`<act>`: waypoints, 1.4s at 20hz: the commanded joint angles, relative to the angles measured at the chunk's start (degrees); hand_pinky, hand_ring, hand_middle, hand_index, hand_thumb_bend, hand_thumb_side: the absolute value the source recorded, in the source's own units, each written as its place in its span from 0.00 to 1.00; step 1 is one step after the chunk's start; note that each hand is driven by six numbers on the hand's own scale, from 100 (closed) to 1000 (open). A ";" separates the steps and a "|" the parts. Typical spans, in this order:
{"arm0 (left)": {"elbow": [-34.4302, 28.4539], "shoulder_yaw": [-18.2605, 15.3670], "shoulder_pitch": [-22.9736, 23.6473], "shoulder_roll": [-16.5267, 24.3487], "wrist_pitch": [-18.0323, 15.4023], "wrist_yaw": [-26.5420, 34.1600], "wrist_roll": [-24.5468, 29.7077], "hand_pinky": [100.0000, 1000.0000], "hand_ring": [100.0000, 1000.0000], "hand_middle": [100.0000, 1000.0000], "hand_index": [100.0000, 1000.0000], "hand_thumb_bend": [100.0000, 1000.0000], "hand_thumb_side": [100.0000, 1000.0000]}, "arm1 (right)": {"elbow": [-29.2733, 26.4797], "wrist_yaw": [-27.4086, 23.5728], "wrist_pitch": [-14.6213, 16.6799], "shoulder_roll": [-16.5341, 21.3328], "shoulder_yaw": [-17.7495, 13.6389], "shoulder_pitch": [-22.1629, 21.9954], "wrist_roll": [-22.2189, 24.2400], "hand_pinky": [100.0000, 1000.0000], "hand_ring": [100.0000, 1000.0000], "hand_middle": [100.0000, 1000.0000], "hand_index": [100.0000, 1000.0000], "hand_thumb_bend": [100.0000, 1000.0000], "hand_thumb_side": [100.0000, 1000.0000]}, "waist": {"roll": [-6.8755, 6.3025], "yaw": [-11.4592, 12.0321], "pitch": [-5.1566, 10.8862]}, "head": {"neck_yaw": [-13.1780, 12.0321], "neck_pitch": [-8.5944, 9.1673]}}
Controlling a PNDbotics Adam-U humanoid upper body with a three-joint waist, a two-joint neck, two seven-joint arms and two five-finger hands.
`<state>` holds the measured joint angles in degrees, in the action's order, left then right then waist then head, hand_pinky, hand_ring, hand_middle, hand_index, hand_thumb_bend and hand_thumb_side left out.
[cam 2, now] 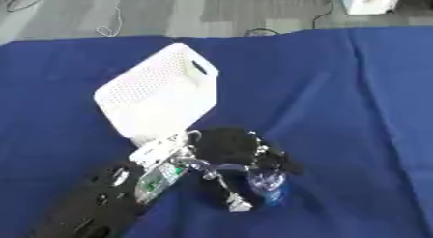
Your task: Pick up objects on the table and place them in the box.
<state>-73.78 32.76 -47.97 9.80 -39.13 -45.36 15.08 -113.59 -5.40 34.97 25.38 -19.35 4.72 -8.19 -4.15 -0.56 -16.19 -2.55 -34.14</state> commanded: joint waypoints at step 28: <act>-20.96 -7.32 1.90 9.31 24.77 27.44 1.59 0.00 0.00 0.00 0.08 0.00 0.23 | -1.00 -0.26 -0.50 0.71 -1.10 -0.53 0.42 0.89 0.80 0.83 0.87 0.00 0.96 | 0.37 1.31 1.53 | 2.36 0.38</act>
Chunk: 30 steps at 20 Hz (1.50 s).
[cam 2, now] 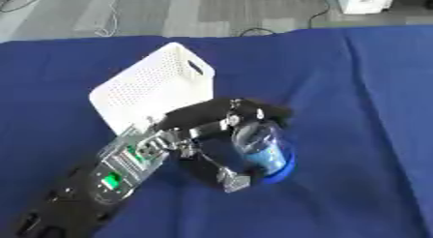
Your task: Pick up objects on the table and place them in the box.
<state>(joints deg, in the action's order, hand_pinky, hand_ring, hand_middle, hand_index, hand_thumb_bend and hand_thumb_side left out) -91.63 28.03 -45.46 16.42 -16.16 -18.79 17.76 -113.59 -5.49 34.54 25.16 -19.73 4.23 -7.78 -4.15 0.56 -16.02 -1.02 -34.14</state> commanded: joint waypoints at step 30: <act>-9.52 -13.06 -0.25 13.42 9.10 -3.94 -8.93 0.00 0.00 0.00 0.08 0.00 0.25 | -1.00 0.55 -0.19 1.93 -0.85 -2.46 -0.20 0.89 0.81 0.83 0.87 0.00 0.96 | -0.20 3.28 3.74 | 0.60 1.45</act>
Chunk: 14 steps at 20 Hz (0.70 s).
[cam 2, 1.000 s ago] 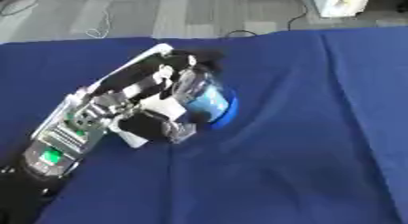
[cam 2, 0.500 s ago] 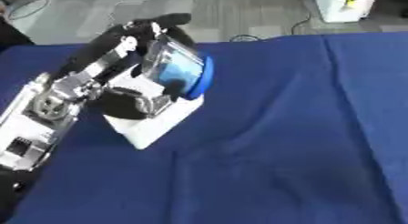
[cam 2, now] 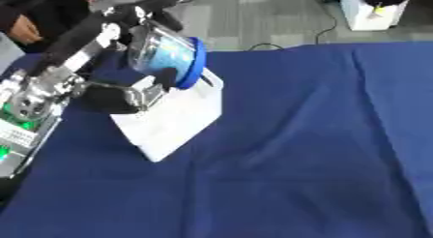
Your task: Pick up objects on the table and place them in the box.
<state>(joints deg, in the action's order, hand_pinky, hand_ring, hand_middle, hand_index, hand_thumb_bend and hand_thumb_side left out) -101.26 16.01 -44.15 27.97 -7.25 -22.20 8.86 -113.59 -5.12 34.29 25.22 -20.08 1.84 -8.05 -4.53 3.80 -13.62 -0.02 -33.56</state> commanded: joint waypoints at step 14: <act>7.76 -1.07 -4.67 4.25 0.34 -6.70 -0.03 0.00 0.00 0.00 0.08 0.00 0.22 | -1.00 -0.03 0.12 2.11 -0.45 -0.13 0.32 0.89 0.81 0.83 0.87 0.00 0.96 | -0.11 -0.20 1.43 | -1.03 1.07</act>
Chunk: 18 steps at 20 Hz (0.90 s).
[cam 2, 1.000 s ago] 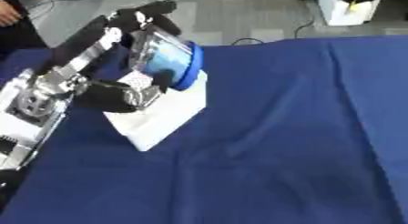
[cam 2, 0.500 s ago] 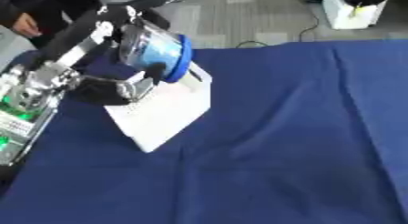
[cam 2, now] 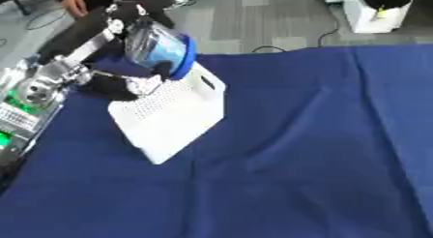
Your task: Pick up objects on the table and place them in the box.
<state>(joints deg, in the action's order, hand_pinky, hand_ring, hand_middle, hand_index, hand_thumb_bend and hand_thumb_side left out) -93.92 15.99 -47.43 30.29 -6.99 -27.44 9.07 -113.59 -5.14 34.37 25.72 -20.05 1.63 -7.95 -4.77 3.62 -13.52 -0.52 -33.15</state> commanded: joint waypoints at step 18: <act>3.42 -1.76 -1.78 3.47 2.10 -7.17 0.94 0.00 0.00 0.00 0.08 0.00 0.19 | -1.00 -0.15 0.09 1.58 -0.58 -0.36 0.42 0.89 0.81 0.83 0.87 0.00 0.96 | 0.13 0.21 1.59 | -0.24 2.30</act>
<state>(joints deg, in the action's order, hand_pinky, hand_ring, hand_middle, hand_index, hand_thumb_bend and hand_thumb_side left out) -90.02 15.45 -47.99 31.79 -5.24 -33.97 9.96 -113.59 -5.20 34.40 25.72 -20.06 1.21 -7.63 -4.95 3.71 -13.22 -0.53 -31.92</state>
